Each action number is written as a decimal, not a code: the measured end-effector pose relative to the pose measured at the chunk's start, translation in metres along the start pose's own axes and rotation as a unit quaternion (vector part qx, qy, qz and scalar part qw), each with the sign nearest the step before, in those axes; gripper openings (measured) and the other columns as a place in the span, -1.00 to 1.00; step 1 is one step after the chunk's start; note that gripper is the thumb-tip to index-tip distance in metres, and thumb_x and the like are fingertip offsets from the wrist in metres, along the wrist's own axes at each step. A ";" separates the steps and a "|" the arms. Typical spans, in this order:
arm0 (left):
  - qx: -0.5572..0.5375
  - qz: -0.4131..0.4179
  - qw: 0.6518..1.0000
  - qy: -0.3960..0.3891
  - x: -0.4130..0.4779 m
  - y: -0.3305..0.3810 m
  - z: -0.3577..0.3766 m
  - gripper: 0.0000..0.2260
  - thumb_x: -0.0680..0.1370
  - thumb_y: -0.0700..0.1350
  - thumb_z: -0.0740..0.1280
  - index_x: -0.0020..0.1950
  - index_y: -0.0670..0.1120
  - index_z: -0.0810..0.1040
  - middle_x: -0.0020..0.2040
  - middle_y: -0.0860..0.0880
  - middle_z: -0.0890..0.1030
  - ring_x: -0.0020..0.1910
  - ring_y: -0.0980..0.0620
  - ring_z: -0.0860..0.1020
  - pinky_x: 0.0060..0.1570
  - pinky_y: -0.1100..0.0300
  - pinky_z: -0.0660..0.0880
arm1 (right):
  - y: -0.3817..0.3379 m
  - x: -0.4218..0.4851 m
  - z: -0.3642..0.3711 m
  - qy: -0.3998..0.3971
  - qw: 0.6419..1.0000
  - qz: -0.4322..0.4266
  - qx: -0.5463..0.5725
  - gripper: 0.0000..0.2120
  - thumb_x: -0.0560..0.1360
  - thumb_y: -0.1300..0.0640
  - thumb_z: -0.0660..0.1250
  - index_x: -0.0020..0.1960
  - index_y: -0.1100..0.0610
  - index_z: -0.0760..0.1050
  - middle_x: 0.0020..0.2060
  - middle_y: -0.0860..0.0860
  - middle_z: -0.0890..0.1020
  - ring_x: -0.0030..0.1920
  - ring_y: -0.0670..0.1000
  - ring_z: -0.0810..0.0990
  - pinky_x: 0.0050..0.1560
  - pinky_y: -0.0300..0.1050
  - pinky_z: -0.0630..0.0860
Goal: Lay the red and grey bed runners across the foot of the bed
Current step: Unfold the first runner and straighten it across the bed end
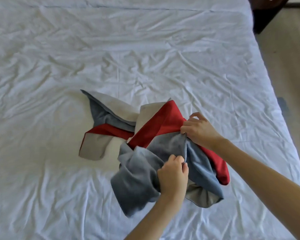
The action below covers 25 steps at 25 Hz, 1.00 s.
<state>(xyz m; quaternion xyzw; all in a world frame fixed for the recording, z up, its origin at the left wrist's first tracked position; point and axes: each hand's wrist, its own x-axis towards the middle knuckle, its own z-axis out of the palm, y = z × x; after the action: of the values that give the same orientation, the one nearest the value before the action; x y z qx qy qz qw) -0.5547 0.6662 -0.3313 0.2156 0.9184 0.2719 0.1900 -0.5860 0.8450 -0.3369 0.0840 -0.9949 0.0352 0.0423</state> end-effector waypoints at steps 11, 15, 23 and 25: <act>-0.006 -0.021 0.994 -0.107 -0.011 0.021 0.096 -0.87 0.54 -0.09 0.23 -0.08 -0.11 0.52 -0.08 -0.05 0.55 -0.15 -0.09 0.56 -0.24 0.14 0.36 | 0.033 -0.090 0.041 -0.012 0.996 0.082 0.034 -0.77 0.23 0.43 0.38 -0.37 0.11 0.51 -0.47 -0.05 0.55 -0.37 0.03 0.60 0.00 -0.09 0.55; 0.014 0.002 0.991 -0.136 -0.002 0.022 0.094 -0.85 0.54 -0.02 0.24 -0.07 -0.09 0.51 -0.06 -0.04 0.54 -0.15 -0.11 0.57 -0.22 0.09 0.40 | 0.035 -0.087 0.051 0.003 0.994 0.099 0.054 -0.76 0.23 0.44 0.37 -0.30 0.12 0.54 -0.40 -0.04 0.60 -0.31 0.04 0.63 0.06 -0.05 0.53; -0.003 0.194 0.981 0.008 0.048 -0.036 0.010 -0.92 0.48 -0.17 0.32 -0.05 -0.11 0.58 -0.19 -0.04 0.60 -0.26 -0.02 0.56 -0.31 0.11 0.51 | -0.018 -0.084 0.034 0.069 0.941 0.315 0.105 -0.73 0.29 0.42 0.32 -0.14 0.11 0.61 -0.15 0.01 0.68 -0.14 0.12 0.63 0.02 0.06 0.47; 0.015 0.202 0.979 0.010 0.060 -0.062 -0.011 -0.89 0.46 -0.21 0.36 -0.03 -0.11 0.58 -0.17 -0.04 0.61 -0.24 -0.03 0.57 -0.29 0.15 0.50 | -0.058 -0.077 0.035 0.089 0.921 0.353 0.136 -0.76 0.29 0.38 0.30 -0.14 0.13 0.61 -0.17 0.01 0.67 -0.16 0.13 0.62 -0.03 0.06 0.47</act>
<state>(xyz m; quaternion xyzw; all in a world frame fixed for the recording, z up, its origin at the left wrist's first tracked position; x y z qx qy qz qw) -0.6282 0.6445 -0.3732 0.3968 0.8616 0.2933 0.1190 -0.5033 0.7982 -0.3752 -0.2712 -0.9379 0.1898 0.1035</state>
